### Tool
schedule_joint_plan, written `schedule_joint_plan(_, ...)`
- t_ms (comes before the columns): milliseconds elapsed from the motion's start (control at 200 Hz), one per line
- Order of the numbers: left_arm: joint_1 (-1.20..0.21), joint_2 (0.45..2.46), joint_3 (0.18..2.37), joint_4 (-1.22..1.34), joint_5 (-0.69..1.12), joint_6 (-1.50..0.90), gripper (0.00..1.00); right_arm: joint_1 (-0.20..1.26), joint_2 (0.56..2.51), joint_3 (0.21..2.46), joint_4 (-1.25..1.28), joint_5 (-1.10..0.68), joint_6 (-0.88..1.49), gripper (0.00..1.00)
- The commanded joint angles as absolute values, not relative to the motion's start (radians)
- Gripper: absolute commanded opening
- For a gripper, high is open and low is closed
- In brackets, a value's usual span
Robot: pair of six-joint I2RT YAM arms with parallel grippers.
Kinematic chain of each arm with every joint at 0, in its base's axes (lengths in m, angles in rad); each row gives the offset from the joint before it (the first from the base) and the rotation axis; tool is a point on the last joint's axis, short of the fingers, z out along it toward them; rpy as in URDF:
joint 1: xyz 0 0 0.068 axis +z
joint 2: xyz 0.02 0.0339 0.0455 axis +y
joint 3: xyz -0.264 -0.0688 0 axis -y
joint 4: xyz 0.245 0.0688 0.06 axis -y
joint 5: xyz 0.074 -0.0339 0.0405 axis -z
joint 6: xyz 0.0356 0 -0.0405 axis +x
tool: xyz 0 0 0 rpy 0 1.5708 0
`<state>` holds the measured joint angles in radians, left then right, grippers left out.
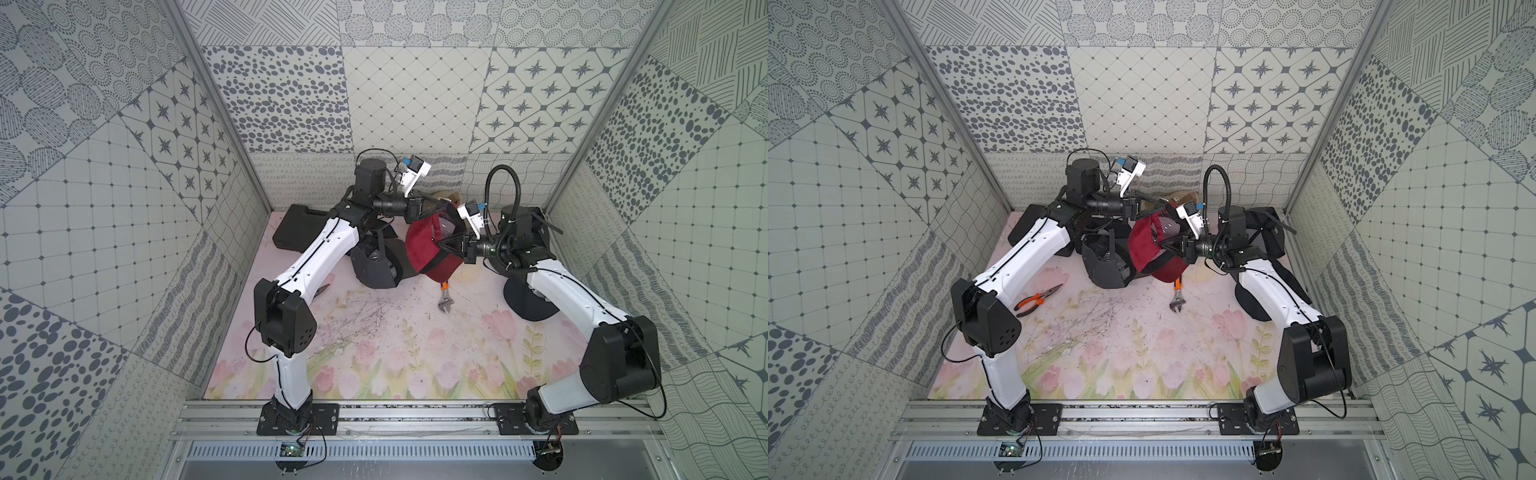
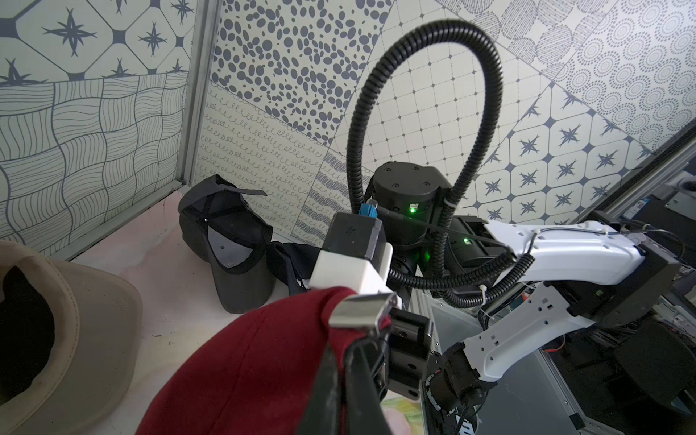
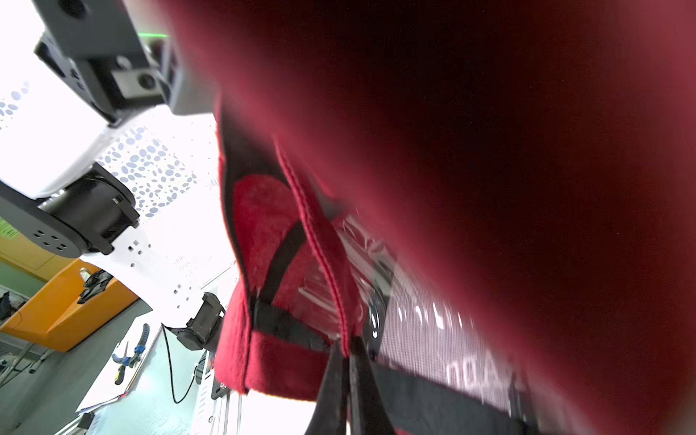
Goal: Open the adjustable buckle of the baseball cap
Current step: Pull the adjustable strap on the baseball cap, then place the baseball cap at the center of the board.
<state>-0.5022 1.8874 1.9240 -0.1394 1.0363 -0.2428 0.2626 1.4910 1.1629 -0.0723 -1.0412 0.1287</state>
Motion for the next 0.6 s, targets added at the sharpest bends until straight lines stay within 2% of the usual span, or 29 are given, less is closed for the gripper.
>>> schedule_joint_plan(0, -0.497, 1.865, 1.93, -0.067, 1.039, -0.211, 0.0, 0.268, 1.416, 1.123, -0.068, -1.003, 0.104, 0.3)
schedule_joint_plan(40, -0.497, 1.864, 1.931, -0.076, 1.033, -0.202, 0.0, 0.268, 1.389, 1.104, -0.069, -0.985, 0.1, 0.46)
schedule_joint_plan(95, -0.495, 1.866, 1.934, -0.086, 1.027, -0.194, 0.0, 0.266, 1.352, 1.076, -0.069, -0.963, 0.097, 0.59)
schedule_joint_plan(120, -0.495, 1.866, 1.936, -0.09, 1.023, -0.191, 0.0, 0.263, 1.33, 1.06, -0.069, -0.952, 0.096, 0.7)
schedule_joint_plan(155, -0.495, 1.868, 1.939, -0.098, 1.017, -0.187, 0.0, 0.258, 1.305, 1.043, -0.068, -0.936, 0.099, 0.79)
schedule_joint_plan(185, -0.495, 1.869, 1.943, -0.107, 1.012, -0.183, 0.0, 0.254, 1.286, 1.028, -0.068, -0.924, 0.102, 0.84)
schedule_joint_plan(285, -0.495, 1.877, 1.957, -0.134, 0.998, -0.171, 0.0, 0.235, 1.229, 0.987, -0.062, -0.886, 0.13, 0.87)
schedule_joint_plan(470, -0.495, 1.866, 1.962, -0.173, 0.946, -0.143, 0.0, 0.19, 1.142, 0.901, 0.017, -0.819, 0.256, 0.87)
schedule_joint_plan(595, -0.495, 1.852, 1.978, -0.221, 0.881, -0.127, 0.0, 0.17, 1.099, 0.871, 0.011, -0.71, 0.334, 0.86)
